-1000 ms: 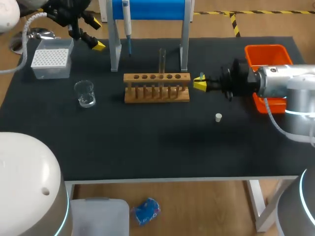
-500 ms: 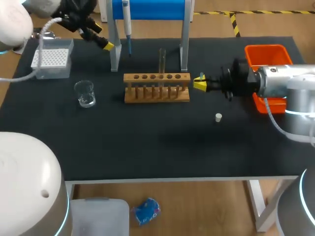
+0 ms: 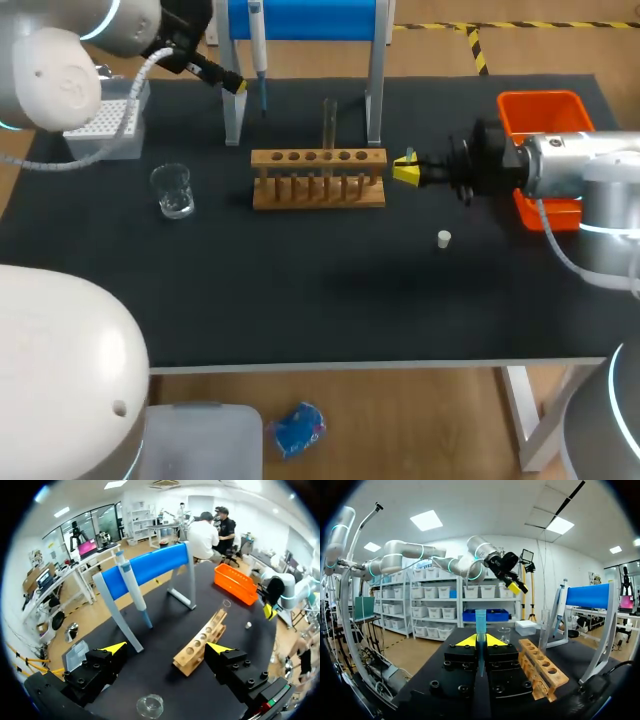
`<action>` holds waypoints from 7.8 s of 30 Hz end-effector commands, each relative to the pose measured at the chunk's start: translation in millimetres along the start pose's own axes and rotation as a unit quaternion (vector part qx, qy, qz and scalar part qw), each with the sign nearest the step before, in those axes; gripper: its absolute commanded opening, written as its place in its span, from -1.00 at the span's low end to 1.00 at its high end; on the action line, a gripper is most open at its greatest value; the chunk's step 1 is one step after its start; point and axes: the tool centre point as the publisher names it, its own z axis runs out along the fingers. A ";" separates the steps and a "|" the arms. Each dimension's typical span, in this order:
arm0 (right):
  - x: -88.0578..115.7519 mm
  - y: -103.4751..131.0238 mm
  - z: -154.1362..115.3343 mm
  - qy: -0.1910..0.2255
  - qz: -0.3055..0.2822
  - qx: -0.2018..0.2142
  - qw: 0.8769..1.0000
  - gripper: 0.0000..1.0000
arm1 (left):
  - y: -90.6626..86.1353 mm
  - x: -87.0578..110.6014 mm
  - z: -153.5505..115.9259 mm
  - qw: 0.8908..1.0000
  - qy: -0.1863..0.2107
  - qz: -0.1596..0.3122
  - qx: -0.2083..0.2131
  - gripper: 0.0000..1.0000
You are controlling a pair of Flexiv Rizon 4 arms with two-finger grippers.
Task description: Invert the test tube, pick up the pipette, mount the tip to pipette, aspirate from beaker and dispense into the tube, eject the tip, return the pipette, and cap with the stopper.
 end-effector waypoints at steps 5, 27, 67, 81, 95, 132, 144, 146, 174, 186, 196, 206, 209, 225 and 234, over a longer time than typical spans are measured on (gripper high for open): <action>1.0 0.2 0.0 -0.002 0.000 0.001 1.000 -1.00 | -5.7 1.6 2.2 1.000 -0.019 -0.001 -0.010 1.00; 1.0 0.2 0.0 -0.002 0.000 0.001 1.000 -1.00 | -25.7 -2.1 42.8 0.980 -0.151 -0.122 0.032 1.00; 1.0 0.2 0.0 -0.002 0.000 0.001 1.000 -1.00 | -92.0 -39.7 109.5 0.931 -0.261 -0.232 0.104 1.00; 1.0 0.2 0.0 -0.002 0.000 0.001 1.000 -1.00 | -94.0 -49.1 110.5 0.918 -0.288 -0.241 0.131 1.00; 1.0 0.2 0.0 -0.002 0.000 0.001 1.000 -1.00 | -92.5 -56.7 108.2 0.908 -0.299 -0.253 0.148 1.00; 1.0 0.2 0.0 -0.002 0.000 0.001 1.000 -1.00 | -114.5 -75.6 125.7 0.908 -0.302 -0.237 0.168 1.00; 1.0 0.2 0.0 -0.002 0.000 0.001 1.000 -1.00 | -115.0 -77.9 129.3 0.907 -0.302 -0.239 0.167 1.00; 1.0 0.2 0.0 -0.002 0.000 0.001 1.000 -1.00 | -114.7 -78.3 129.7 0.907 -0.303 -0.240 0.167 1.00; 1.0 0.2 0.0 -0.002 0.000 0.001 1.000 -1.00 | -101.5 -76.9 118.7 0.902 -0.305 -0.253 0.170 -1.00; 1.0 0.2 0.0 -0.002 0.000 0.001 1.000 -1.00 | -109.0 -80.0 111.3 0.902 -0.306 -0.248 0.175 -1.00; 1.0 0.2 0.0 -0.002 0.000 0.001 1.000 -1.00 | -139.7 -91.9 87.5 0.899 -0.319 -0.230 0.192 -1.00; 1.0 0.2 0.0 -0.002 0.000 0.001 1.000 -1.00 | -155.7 -94.0 72.2 0.899 -0.325 -0.214 0.202 -1.00; 1.0 0.2 0.0 -0.002 0.000 0.001 1.000 -1.00 | -155.6 -92.3 69.0 0.910 -0.307 -0.200 0.197 -1.00; 1.0 0.2 0.0 -0.002 0.000 0.001 1.000 -1.00 | -147.8 -85.1 42.0 0.977 -0.148 -0.067 0.134 -1.00; 1.0 0.2 0.0 -0.002 0.000 0.001 1.000 -1.00 | -129.5 -71.8 21.7 0.996 -0.012 0.011 0.090 -1.00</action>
